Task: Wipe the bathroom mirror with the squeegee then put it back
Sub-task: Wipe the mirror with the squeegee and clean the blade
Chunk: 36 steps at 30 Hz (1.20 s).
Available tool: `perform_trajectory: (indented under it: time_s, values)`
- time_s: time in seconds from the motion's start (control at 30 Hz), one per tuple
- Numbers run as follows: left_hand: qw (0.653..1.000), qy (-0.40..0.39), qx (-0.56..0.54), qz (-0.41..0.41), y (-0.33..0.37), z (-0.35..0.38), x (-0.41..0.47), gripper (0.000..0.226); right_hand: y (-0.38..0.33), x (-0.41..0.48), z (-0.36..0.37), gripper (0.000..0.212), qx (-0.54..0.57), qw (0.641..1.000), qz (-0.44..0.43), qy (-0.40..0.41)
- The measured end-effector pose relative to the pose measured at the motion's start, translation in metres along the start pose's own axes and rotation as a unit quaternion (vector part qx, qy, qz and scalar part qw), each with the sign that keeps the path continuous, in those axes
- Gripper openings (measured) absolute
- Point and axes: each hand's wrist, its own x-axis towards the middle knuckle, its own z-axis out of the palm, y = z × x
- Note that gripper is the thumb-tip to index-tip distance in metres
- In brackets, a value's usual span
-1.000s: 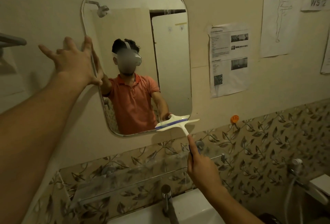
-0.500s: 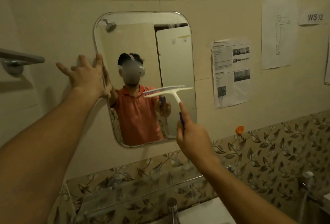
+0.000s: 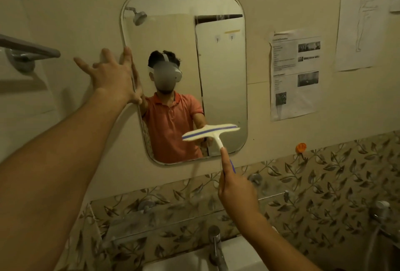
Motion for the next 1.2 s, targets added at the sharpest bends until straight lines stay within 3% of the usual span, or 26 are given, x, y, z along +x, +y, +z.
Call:
perform_trajectory:
  time_s: [0.3,0.67,1.2]
  values:
    - [1.0,-0.002,0.002,-0.002,0.001,-0.001,-0.002,0.151,0.036,-0.051,0.029,0.081,0.026,0.99,0.065,-0.122]
    - [1.0,-0.005,0.005,0.002,0.001,-0.001,-0.001,0.149,0.045,-0.042,0.031,0.087,0.062,0.996,0.042,-0.052]
    - [0.999,0.021,-0.017,0.02,-0.009,0.006,-0.007,0.145,0.068,-0.057,0.0,0.072,0.082,0.981,0.128,-0.124]
